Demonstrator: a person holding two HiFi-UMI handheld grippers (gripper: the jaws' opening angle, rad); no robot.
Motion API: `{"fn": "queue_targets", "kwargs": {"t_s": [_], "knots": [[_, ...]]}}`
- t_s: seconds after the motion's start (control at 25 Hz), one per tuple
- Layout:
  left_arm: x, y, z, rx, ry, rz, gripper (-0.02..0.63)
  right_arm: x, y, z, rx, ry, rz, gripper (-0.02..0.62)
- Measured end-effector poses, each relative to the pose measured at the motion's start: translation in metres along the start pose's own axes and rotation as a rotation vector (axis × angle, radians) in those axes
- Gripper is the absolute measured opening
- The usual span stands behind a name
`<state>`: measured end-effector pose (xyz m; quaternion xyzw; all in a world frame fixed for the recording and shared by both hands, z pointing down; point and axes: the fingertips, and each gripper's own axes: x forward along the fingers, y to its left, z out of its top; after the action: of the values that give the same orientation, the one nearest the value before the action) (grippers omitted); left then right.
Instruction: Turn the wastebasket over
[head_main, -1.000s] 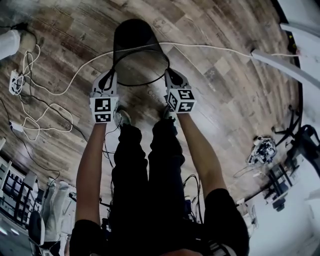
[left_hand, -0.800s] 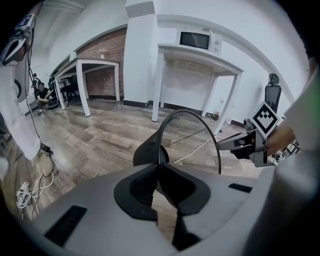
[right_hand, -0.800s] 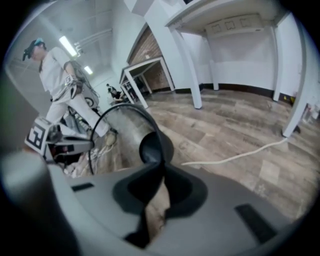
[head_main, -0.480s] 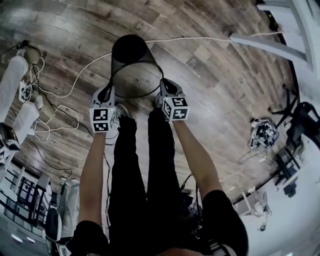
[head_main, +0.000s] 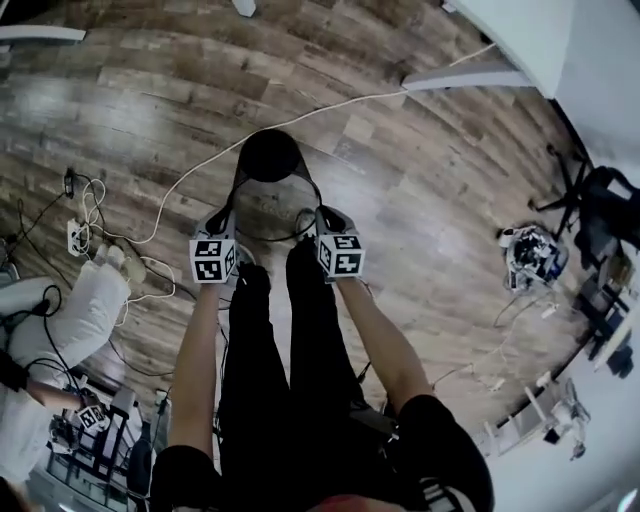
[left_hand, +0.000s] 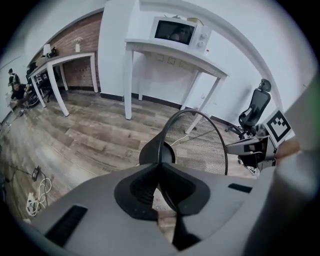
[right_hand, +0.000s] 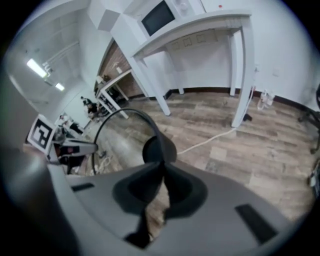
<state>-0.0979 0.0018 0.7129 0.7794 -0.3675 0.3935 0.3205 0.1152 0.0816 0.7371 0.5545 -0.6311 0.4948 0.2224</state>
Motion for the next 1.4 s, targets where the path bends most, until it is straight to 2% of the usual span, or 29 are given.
{"fn": "queue_targets", "kwargs": {"t_s": [0.2, 0.4, 0.84, 1.16, 1.4], "knots": [[0.027, -0.036, 0.024, 0.039, 0.090, -0.027, 0.054, -0.023, -0.040, 0.005, 0.093, 0.008, -0.039, 0.049], [0.079, -0.053, 0.035, 0.090, 0.180, -0.066, 0.054, -0.013, -0.077, -0.001, 0.186, 0.010, -0.076, 0.049], [0.173, -0.064, -0.005, 0.112, 0.342, -0.175, 0.052, 0.041, -0.133, -0.052, 0.348, 0.127, -0.154, 0.049], [0.217, -0.047, -0.028, 0.110, 0.452, -0.217, 0.052, 0.081, -0.143, -0.071, 0.459, 0.171, -0.144, 0.049], [0.234, -0.024, -0.051, 0.082, 0.521, -0.226, 0.052, 0.109, -0.136, -0.080, 0.476, 0.198, -0.145, 0.049]]}}
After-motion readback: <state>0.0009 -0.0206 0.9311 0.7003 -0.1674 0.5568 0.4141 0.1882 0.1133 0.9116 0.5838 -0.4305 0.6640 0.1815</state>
